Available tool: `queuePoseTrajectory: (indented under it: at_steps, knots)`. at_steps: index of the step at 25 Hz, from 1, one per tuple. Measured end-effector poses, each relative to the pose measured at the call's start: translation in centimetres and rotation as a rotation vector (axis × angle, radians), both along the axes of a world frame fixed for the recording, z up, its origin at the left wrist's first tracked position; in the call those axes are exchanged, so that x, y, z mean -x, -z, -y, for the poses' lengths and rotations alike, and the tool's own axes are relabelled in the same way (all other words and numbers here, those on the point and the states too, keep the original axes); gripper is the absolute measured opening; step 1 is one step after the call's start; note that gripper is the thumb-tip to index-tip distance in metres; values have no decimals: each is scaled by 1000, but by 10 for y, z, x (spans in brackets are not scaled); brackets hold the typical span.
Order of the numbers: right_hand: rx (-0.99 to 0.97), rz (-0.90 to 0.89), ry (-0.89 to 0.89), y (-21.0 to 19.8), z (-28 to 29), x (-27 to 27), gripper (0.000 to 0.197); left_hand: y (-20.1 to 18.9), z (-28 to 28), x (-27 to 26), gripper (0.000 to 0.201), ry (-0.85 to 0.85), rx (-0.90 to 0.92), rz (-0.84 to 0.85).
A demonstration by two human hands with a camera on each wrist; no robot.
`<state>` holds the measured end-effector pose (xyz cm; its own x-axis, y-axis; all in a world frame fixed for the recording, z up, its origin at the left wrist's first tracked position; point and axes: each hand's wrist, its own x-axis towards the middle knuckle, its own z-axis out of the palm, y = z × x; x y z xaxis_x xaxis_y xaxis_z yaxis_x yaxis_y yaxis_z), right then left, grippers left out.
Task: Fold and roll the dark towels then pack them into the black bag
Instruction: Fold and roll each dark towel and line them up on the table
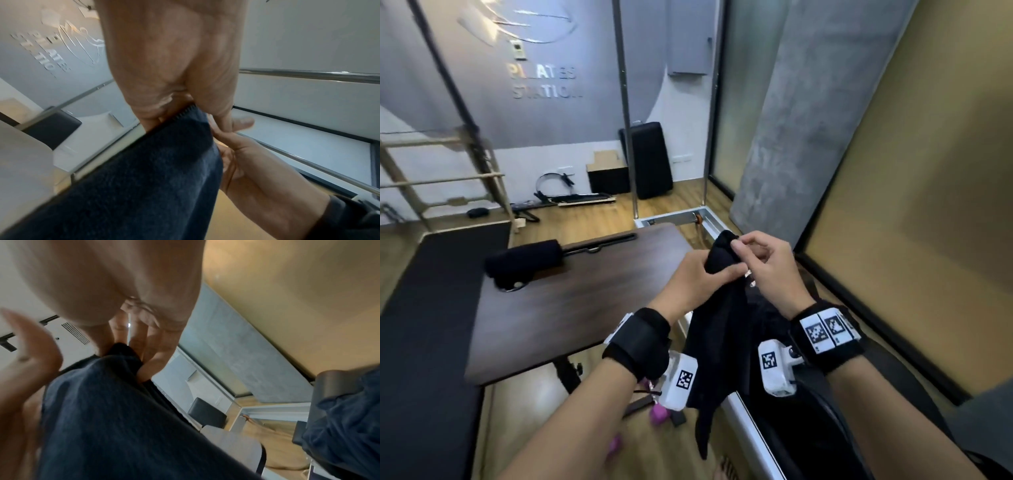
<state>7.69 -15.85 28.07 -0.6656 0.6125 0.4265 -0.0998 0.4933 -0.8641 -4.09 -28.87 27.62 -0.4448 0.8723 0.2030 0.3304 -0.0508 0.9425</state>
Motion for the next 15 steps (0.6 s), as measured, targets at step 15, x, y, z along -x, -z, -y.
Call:
queuePoseTrajectory:
  at_steps: [15]
  knots:
    - [444,-48,-1,21,21,24,41,37,215,83,25,-457,392,-344]
